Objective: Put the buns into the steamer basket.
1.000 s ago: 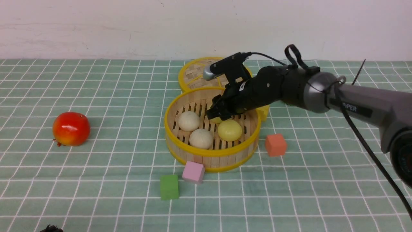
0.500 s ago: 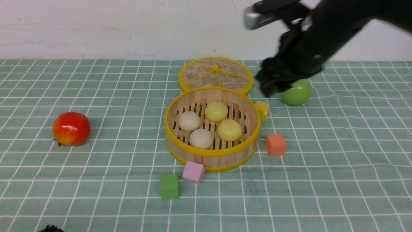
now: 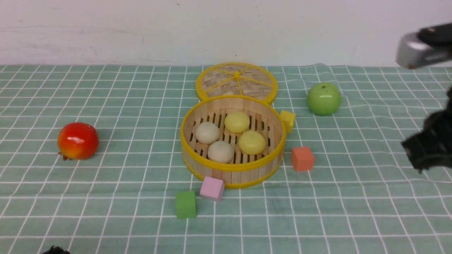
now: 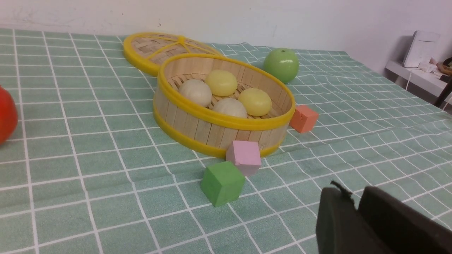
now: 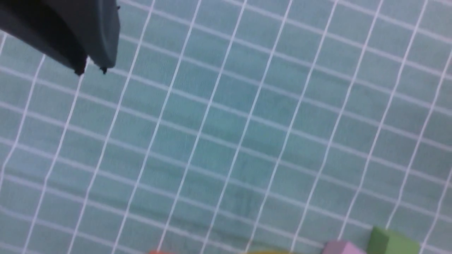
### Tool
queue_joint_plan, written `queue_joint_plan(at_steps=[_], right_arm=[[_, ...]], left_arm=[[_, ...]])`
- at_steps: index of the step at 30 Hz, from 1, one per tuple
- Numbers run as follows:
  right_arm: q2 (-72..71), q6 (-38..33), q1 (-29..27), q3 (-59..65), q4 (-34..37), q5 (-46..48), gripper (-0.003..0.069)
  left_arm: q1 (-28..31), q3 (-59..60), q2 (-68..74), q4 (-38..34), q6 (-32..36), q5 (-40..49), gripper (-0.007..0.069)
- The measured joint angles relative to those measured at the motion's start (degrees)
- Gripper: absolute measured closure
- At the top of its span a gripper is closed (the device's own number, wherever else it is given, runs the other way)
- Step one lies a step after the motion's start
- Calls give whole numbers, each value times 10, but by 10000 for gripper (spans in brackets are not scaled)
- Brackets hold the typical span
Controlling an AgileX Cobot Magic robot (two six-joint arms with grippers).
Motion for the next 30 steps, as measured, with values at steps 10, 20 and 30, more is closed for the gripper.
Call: queue_joint_plan(at_steps=[10, 20, 30], right_arm=[[-59, 0, 0, 15, 3, 5, 596], [-288, -77, -98, 221, 12, -194, 593], [-655, -93, -215, 716, 22, -476, 593]], left_arm=[[0, 0, 0, 0, 0, 0, 533], [0, 0, 0, 0, 0, 0, 522], [0, 0, 0, 0, 0, 0, 512]])
